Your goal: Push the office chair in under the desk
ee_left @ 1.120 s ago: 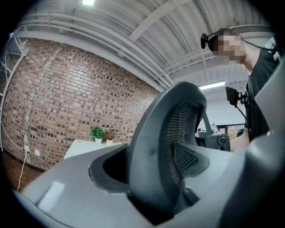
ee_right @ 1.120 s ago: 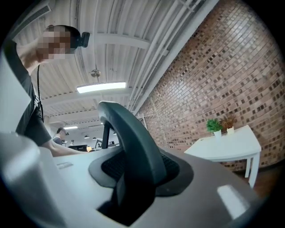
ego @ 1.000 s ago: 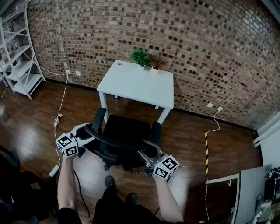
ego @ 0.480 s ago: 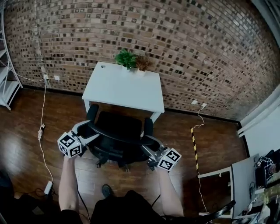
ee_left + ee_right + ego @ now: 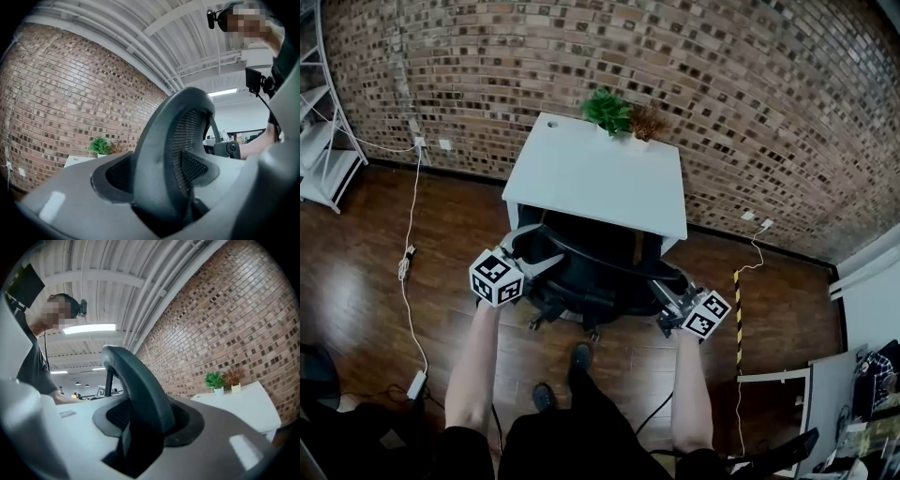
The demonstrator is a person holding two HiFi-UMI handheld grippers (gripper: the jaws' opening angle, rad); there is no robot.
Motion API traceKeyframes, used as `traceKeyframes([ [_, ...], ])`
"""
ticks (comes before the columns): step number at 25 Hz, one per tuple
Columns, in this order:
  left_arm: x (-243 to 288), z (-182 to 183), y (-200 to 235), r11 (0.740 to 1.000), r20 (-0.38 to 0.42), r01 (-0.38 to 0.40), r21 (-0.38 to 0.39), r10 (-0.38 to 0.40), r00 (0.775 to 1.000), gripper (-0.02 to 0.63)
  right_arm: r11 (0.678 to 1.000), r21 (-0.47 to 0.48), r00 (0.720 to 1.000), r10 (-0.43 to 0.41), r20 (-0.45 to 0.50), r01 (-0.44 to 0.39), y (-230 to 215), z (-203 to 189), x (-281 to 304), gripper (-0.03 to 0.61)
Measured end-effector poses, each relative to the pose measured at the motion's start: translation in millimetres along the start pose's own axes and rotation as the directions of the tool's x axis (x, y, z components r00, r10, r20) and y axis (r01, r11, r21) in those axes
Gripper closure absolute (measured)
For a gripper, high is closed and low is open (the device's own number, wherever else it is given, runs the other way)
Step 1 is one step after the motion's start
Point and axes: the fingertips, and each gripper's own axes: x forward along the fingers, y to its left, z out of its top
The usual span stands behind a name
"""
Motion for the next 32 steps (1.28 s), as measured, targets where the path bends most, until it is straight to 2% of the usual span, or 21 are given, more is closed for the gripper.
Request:
traceKeyframes([
  [9, 91, -16, 63, 0.999, -0.020, -0.023, -0.040, 0.022, 1.000, 0.202, 1.000, 0.019, 1.000, 0.013, -0.015, -0.013, -111, 21, 23, 0.397],
  [14, 127, -25, 109, 0.996, -0.019, -0.046, -0.070, 0.045, 0.999, 0.201, 1.000, 0.018, 0.999, 0.012, -0.035, -0.011, -173, 15, 47, 0.391],
  [19, 174, -36, 143, 0.986, -0.035, -0.107, -0.125, 0.103, 0.994, 0.195, 1.000, 0.020, 0.999, 0.019, -0.040, -0.018, -232, 21, 57, 0.390],
  [21, 189, -40, 154, 0.985, -0.034, -0.122, -0.121, 0.118, 0.992, 0.192, 0.999, 0.019, 0.999, 0.027, -0.040, -0.026, -253, 23, 62, 0.390],
  [26, 213, -48, 180, 0.988, -0.032, -0.131, -0.077, 0.129, 0.991, 0.186, 0.999, 0.044, 0.999, 0.029, -0.037, -0.028, -287, 21, 74, 0.388],
  [32, 214, -34, 191, 0.991, -0.004, -0.128, -0.045, 0.128, 0.992, 0.189, 0.999, 0.038, 0.999, 0.030, -0.031, -0.029, -291, 31, 87, 0.388],
])
